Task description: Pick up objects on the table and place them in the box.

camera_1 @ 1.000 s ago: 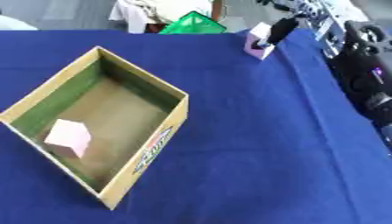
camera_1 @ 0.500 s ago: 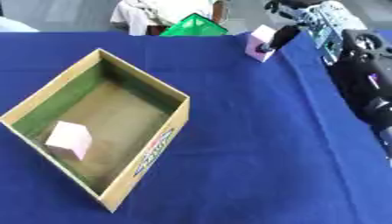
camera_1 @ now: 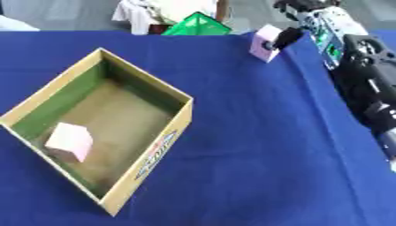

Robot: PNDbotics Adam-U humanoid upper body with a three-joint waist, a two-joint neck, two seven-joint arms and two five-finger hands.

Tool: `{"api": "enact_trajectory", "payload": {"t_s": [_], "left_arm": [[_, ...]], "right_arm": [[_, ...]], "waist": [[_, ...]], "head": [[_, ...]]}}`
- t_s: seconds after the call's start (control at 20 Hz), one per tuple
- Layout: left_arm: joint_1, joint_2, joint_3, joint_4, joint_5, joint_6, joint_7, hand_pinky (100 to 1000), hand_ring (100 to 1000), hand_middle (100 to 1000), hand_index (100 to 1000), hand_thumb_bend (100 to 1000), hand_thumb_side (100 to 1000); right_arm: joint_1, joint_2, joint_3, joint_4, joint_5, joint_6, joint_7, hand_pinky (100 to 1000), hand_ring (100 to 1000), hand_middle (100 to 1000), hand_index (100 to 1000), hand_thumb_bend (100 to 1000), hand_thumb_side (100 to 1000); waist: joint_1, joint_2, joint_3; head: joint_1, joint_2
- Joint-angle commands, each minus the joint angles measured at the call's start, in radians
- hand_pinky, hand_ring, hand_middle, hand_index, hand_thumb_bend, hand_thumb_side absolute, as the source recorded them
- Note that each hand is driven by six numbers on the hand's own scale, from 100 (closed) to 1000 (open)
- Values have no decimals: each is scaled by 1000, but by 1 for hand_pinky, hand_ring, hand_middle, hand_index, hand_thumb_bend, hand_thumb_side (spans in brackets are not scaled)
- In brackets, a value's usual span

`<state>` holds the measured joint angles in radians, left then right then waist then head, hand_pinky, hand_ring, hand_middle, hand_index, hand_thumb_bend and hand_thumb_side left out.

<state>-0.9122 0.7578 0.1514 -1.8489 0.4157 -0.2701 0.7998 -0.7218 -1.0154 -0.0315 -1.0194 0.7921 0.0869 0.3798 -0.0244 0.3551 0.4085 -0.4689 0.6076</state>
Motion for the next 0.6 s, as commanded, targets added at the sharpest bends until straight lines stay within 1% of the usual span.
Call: {"api": "enact_trajectory", "payload": {"t_s": [0.05,0.25,0.35,0.45,0.5,0.55,0.6], "left_arm": [[-8,31,5,-2,-5,1,-2,814,774,687,888,663,849],[-7,29,5,0,-5,3,-3,815,774,684,883,658,852],[-6,29,4,1,-5,4,-3,815,774,683,881,657,853],[-6,27,3,1,-5,5,-5,815,774,683,879,656,853],[-6,27,2,2,-4,5,-5,815,773,682,877,656,854],[-6,27,2,2,-5,5,-6,815,773,682,877,656,854],[-5,27,2,2,-5,6,-6,816,774,682,875,655,855]], "right_arm": [[-12,-27,-20,17,-17,16,5,841,916,875,1000,399,407],[-7,-20,-23,40,-31,29,9,815,892,864,1000,359,413],[-6,-16,-23,46,-39,33,12,793,864,844,1000,319,413],[-6,-11,-23,53,-45,39,14,781,853,835,996,301,413],[-6,-9,-23,57,-47,42,12,768,837,809,977,264,404],[-6,-6,-24,61,-51,46,8,756,823,785,960,245,399],[-7,-3,-26,63,-56,49,2,733,797,741,924,210,385]], "waist": [[2,-15,4],[2,-5,9],[2,-3,9],[2,-1,9],[3,0,10],[3,0,11],[4,0,11]], "head": [[-5,-12],[-7,-13],[-8,-10],[-9,-10],[-9,-11],[-9,-11],[-9,-11]]}}
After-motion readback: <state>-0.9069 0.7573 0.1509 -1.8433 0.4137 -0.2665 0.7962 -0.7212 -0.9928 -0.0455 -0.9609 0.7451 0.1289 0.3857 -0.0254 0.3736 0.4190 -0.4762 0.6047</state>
